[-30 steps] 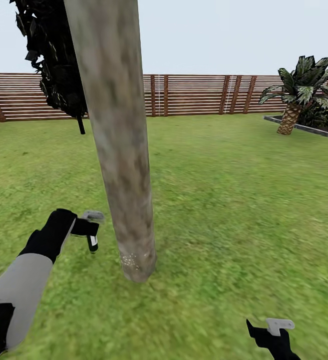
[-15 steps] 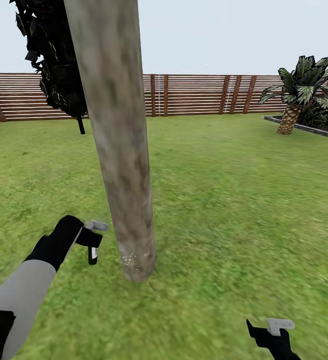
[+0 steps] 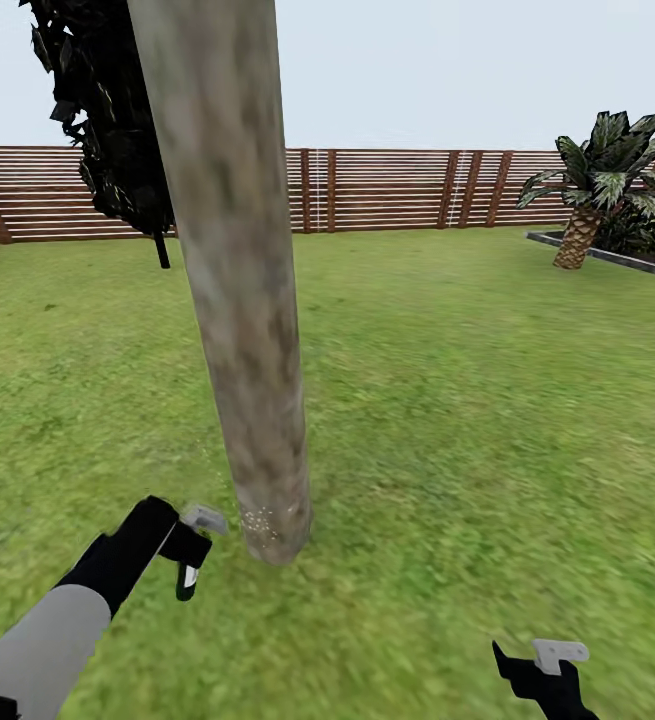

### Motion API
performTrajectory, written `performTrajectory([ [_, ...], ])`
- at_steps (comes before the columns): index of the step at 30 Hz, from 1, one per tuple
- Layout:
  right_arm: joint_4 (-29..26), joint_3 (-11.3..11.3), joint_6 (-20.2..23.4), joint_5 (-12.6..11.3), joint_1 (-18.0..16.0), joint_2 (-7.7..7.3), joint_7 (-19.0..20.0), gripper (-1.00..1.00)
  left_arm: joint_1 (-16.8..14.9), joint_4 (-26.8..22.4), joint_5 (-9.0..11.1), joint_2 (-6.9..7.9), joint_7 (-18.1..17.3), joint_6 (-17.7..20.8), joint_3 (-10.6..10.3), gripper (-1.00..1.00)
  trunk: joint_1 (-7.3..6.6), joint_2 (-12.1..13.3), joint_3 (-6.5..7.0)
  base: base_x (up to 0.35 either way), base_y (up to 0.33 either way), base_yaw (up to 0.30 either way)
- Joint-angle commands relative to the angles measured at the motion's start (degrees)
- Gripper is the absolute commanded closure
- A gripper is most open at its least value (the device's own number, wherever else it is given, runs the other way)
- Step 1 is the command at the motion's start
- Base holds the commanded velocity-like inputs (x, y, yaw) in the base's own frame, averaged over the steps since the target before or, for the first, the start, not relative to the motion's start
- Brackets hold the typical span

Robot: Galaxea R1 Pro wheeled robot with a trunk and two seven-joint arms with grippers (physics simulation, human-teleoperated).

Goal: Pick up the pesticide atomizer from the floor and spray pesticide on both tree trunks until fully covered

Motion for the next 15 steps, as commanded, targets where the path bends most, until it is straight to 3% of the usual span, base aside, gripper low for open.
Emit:
performTrajectory([
  [1,0.0,0.0,0.0,0.0,0.0,0.0,0.0,-1.0,0.1,1.3,-0.2,-0.55,0.0,-0.5,-0.1,1.0,0.0,0.0,0.01,0.0,0.0,0.0],
  [6,0.0,0.0,0.0,0.0,0.0,0.0,0.1,-1.0,0.9,5.1,0.0,-3.49,0.9,-7.8,0.0,1.0,0.0,0.0,0.01,0.0,0.0,0.0],
  [9,0.1,0.1,0.0,0.0,0.0,0.04,0.1,-1.0,1.2,6.6,0.5,-5.28,1.1,-8.9,0.2,1.0,0.0,0.0,0.01,0.0,0.0,0.0],
  [12,1.0,0.1,0.0,0.0,0.0,0.02,0.1,-1.0,1.3,7.0,1.9,-8.53,2.3,-9.1,0.3,1.0,0.0,0.0,0.01,0.0,0.0,0.0],
  [15,1.5,0.1,0.0,0.0,0.0,0.0,0.1,-1.0,1.4,7.1,2.2,-9.52,3.2,-9.2,0.3,1.0,0.0,0.0,0.01,0.0,0.0,0.0],
])
